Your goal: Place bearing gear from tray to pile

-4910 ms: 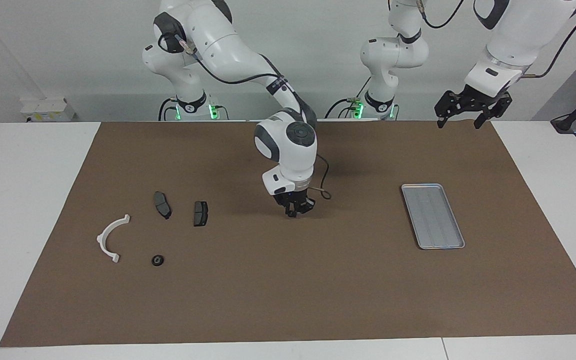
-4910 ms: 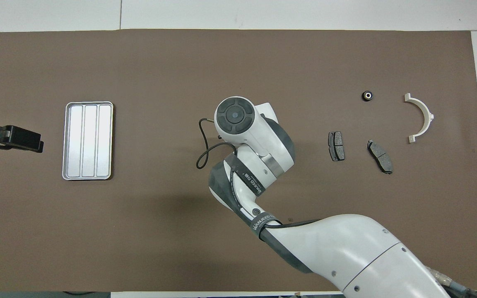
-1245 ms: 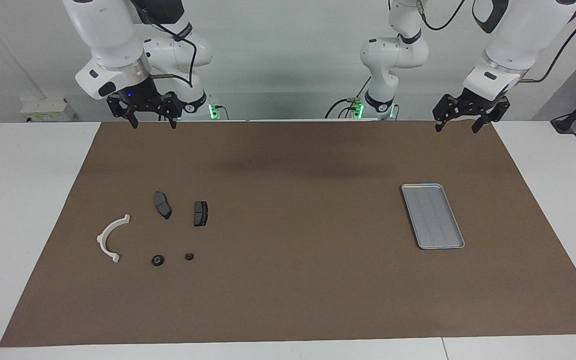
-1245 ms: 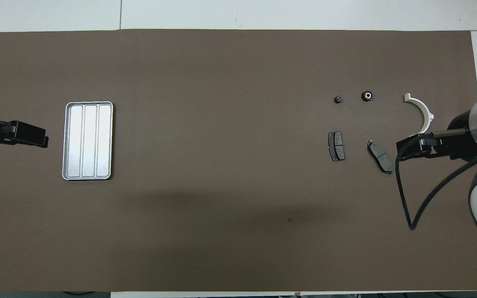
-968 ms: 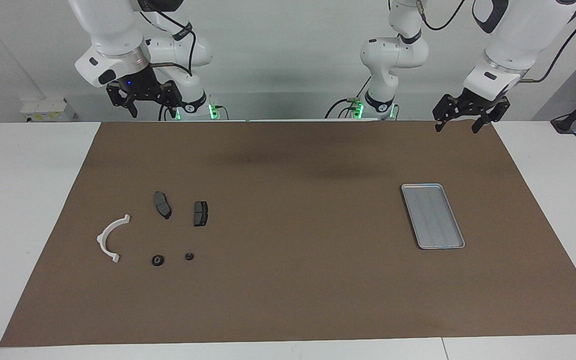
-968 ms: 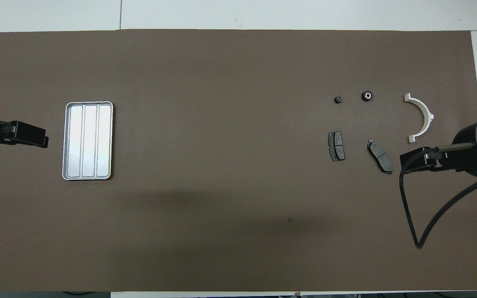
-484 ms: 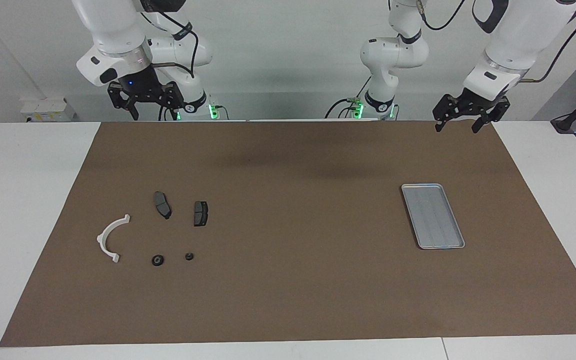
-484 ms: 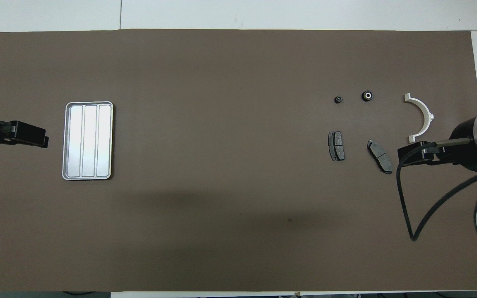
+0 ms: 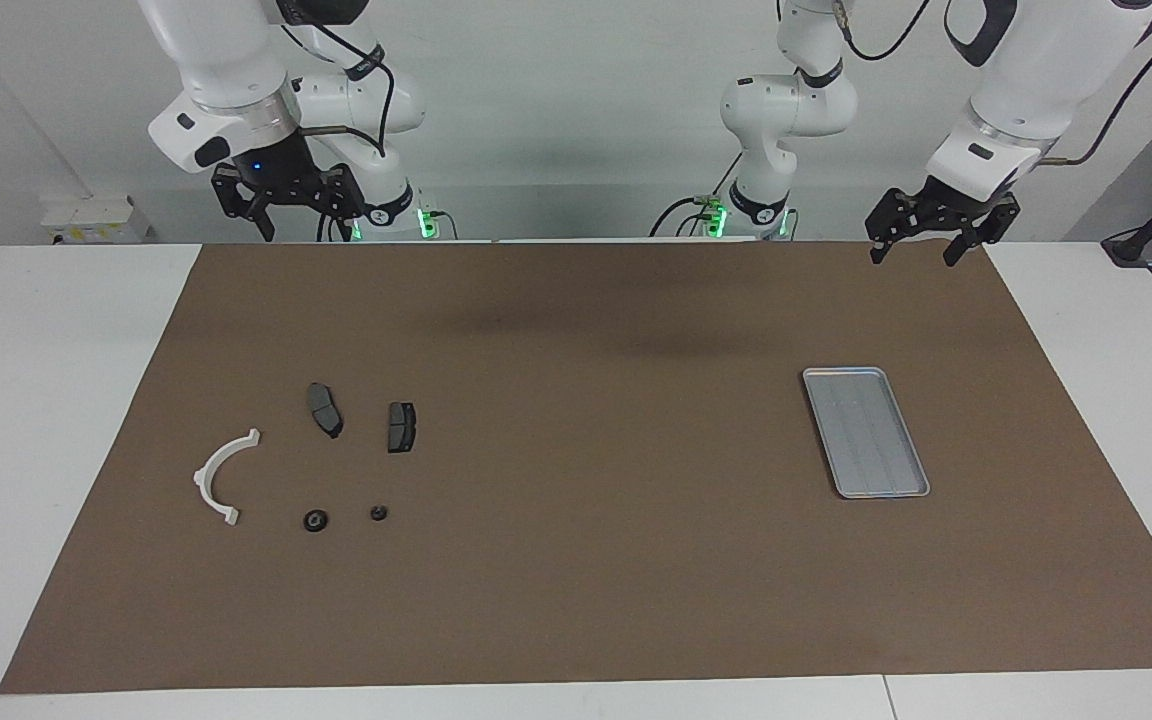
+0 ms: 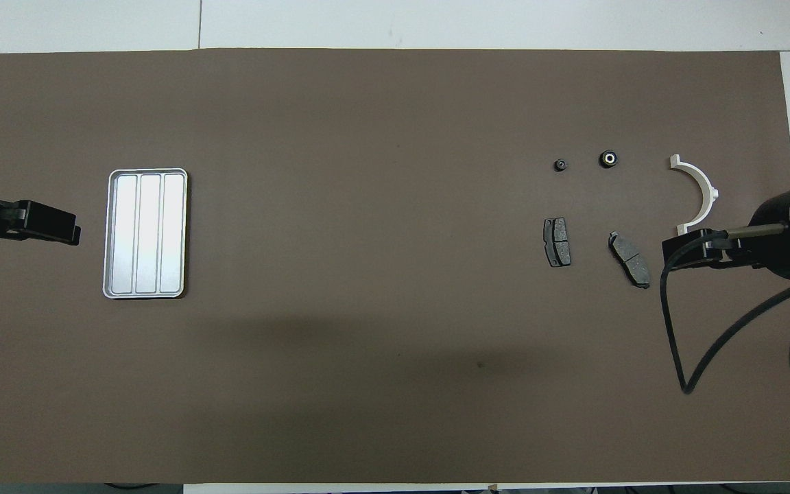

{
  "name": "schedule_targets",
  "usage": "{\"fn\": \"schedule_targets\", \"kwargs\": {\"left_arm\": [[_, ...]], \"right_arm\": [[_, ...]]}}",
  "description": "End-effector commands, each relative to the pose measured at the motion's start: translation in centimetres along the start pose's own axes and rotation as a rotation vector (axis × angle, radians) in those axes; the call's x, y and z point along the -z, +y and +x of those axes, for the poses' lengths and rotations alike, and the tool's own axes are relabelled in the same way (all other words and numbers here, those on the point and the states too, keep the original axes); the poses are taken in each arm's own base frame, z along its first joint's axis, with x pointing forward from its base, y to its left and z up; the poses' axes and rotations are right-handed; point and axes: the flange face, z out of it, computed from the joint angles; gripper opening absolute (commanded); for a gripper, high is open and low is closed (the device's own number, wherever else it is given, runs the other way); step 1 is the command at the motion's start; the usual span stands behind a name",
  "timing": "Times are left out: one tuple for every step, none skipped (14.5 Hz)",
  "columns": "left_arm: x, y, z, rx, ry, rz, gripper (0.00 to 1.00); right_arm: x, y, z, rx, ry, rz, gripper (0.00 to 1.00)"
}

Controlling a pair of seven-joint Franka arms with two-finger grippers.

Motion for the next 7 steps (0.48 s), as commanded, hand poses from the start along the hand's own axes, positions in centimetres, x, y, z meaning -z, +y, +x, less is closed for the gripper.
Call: {"fn": "schedule_targets", "kwargs": {"left_arm": [[0.16, 0.06, -0.29, -0.003, 0.007, -0.013, 1.0], [0.16, 0.06, -0.29, -0.001, 0.007, -0.013, 1.0], [0.16, 0.06, -0.29, -0.003, 0.007, -0.013, 1.0], [0.16, 0.06, -0.29, -0.003, 0.007, -0.013, 1.0], [0.16, 0.06, -0.29, -0.003, 0.007, -0.013, 1.0], [0.16, 0.06, -0.29, -0.003, 0.007, -0.013, 1.0], [0.16, 0.06, -0.29, -0.003, 0.007, -0.013, 1.0]], "right_arm": [[0.1, 0.37, -0.04, 0.012, 0.017, 0.004, 1.0], [0.12, 0.44, 0.0, 0.009, 0.02, 0.004, 1.0], [0.26, 0.44, 0.08, 0.009, 0.029, 0.005, 1.0], [0.43, 0.42, 0.27, 0.008, 0.047, 0.007, 1.0], [0.37, 0.49, 0.34, 0.006, 0.047, 0.007, 1.0], [0.43, 0.49, 0.28, 0.006, 0.047, 0.007, 1.0], [0.42, 0.4, 0.25, 0.008, 0.046, 0.009, 1.0]]}}
